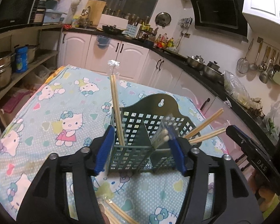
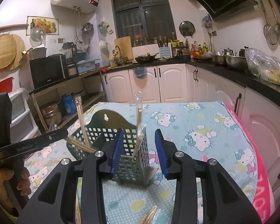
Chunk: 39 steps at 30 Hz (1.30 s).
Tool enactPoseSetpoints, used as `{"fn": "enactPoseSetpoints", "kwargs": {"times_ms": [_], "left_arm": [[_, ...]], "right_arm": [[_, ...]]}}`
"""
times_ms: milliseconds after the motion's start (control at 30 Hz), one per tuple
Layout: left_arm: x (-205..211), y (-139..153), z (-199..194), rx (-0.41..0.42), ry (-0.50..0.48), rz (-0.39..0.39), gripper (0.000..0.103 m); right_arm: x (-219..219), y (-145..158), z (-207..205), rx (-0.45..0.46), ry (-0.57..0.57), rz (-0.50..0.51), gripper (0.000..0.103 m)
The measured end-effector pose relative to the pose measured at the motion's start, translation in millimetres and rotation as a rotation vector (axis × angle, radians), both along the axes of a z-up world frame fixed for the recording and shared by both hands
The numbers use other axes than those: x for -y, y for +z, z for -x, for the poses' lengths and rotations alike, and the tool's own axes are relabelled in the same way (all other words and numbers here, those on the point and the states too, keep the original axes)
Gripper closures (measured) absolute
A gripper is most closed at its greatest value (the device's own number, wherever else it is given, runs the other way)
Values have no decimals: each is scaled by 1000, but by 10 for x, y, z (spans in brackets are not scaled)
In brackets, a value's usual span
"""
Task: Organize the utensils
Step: 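Lower the chopsticks into the caddy and open the left tool, then lower the left tool onto a wrapped chopstick bundle and close its fingers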
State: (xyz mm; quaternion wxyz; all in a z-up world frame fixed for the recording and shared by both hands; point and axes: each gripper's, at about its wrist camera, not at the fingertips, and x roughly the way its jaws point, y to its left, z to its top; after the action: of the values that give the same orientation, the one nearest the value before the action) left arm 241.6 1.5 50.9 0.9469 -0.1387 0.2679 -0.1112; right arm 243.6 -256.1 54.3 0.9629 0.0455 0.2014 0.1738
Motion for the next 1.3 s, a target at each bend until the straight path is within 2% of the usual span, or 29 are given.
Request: {"fn": "enactPoseSetpoints", "kwargs": {"times_ms": [200, 467, 1000, 1300], "left_arm": [[-115, 0, 147, 0, 14, 31, 32], [-259, -94, 330, -27, 34, 46, 21], [-571, -236, 617, -67, 102, 62, 16], [-674, -290, 820, -85, 114, 35, 16]], "right_arm": [[5, -35, 116, -18, 8, 3, 64], [-60, -84, 285, -35, 29, 18, 61], [-242, -129, 558, -58, 82, 46, 56], [-401, -125, 699, -63, 125, 72, 55]]}}
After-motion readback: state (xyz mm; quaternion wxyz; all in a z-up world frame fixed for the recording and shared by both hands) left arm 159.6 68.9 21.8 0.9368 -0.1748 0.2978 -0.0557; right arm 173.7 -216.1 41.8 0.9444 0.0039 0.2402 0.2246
